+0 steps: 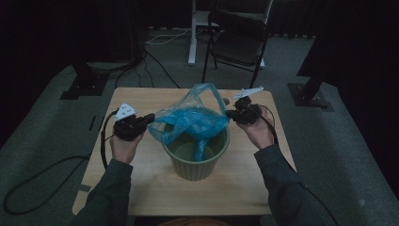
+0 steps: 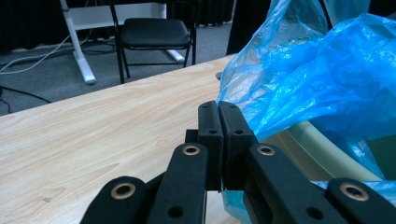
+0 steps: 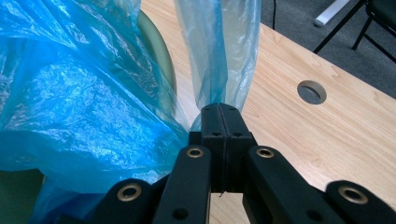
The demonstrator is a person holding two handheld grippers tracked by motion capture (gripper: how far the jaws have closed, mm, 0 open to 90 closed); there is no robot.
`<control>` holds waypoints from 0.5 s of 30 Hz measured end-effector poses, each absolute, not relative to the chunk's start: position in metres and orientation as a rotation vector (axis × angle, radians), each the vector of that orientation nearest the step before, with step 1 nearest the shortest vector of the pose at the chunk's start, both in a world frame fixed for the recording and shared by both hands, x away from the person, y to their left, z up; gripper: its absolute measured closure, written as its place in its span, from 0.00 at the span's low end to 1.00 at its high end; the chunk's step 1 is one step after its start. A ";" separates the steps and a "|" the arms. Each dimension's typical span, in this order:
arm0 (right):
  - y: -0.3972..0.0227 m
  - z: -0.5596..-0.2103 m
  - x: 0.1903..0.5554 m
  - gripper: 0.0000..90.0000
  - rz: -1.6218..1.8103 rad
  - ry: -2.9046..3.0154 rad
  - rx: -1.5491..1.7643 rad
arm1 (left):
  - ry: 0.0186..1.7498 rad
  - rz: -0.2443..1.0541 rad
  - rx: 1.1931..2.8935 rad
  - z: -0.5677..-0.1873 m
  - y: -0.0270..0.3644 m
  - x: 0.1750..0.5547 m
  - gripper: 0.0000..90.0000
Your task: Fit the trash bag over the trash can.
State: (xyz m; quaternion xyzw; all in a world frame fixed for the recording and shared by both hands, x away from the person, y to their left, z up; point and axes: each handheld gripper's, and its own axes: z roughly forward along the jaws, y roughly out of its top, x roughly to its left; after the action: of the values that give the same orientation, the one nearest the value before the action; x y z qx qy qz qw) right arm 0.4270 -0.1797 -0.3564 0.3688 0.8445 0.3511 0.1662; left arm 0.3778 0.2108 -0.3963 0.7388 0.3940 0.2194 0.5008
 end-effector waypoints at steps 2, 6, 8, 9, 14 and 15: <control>-0.181 -0.358 0.427 1.00 1.001 2.409 1.052 | 0.954 0.526 1.788 -0.397 0.209 0.379 0.98; -0.183 -0.360 0.427 1.00 1.006 2.407 1.058 | 0.956 0.523 1.788 -0.399 0.208 0.381 0.98; -0.183 -0.360 0.427 1.00 1.006 2.407 1.058 | 0.958 0.522 1.785 -0.399 0.209 0.381 0.98; -0.183 -0.360 0.426 1.00 1.007 2.407 1.058 | 0.959 0.522 1.786 -0.399 0.209 0.381 0.98; -0.182 -0.361 0.427 1.00 1.007 2.410 1.063 | 0.960 0.518 1.785 -0.400 0.208 0.384 0.98; -0.182 -0.362 0.427 1.00 1.006 2.410 1.059 | 0.960 0.518 1.785 -0.400 0.208 0.384 0.98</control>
State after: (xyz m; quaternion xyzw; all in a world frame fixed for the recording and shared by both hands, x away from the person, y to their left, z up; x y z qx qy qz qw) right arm 0.4273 -0.1825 -0.3621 0.3710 0.8440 0.3524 0.1608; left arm 0.3841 0.2075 -0.3999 0.7383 0.3974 0.2143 0.5011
